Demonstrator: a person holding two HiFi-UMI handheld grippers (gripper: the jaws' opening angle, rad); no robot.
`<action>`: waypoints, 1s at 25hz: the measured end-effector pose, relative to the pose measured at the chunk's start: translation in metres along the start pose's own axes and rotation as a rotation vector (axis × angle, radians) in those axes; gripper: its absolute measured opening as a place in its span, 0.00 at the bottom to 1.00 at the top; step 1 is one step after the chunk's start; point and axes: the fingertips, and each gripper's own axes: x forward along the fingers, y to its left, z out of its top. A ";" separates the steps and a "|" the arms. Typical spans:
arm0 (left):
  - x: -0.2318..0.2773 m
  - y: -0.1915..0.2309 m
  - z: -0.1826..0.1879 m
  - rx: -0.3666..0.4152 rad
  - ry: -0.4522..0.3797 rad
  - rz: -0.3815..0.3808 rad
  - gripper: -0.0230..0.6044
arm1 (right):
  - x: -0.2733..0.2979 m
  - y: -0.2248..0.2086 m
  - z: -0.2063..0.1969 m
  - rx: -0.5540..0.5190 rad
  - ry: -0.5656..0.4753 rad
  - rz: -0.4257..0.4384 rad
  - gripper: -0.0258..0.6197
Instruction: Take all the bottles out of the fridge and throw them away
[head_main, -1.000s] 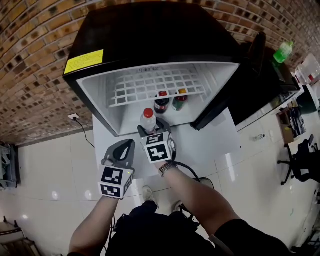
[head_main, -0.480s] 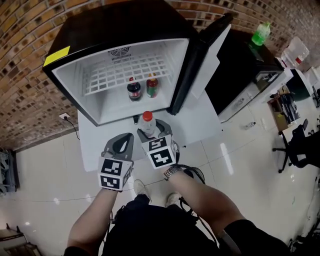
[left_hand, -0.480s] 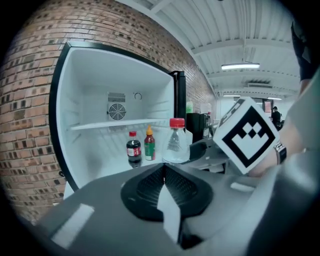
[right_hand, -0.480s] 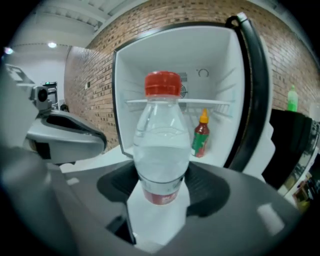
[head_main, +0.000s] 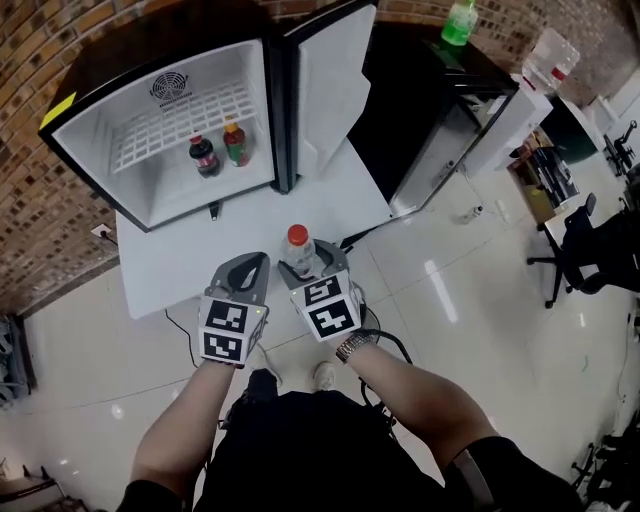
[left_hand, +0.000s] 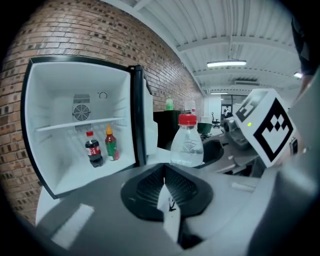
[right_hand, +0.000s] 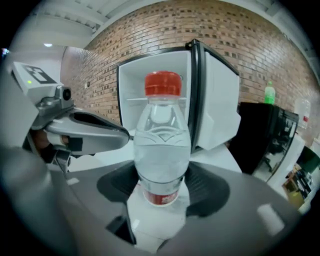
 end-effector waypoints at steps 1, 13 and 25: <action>0.002 -0.013 -0.001 0.003 0.008 -0.011 0.04 | -0.009 -0.005 -0.010 0.008 0.008 -0.004 0.48; 0.041 -0.153 -0.039 0.042 0.098 -0.143 0.04 | -0.091 -0.052 -0.138 0.129 0.118 -0.040 0.48; 0.079 -0.225 -0.113 0.078 0.273 -0.309 0.04 | -0.091 -0.068 -0.256 0.286 0.283 -0.060 0.48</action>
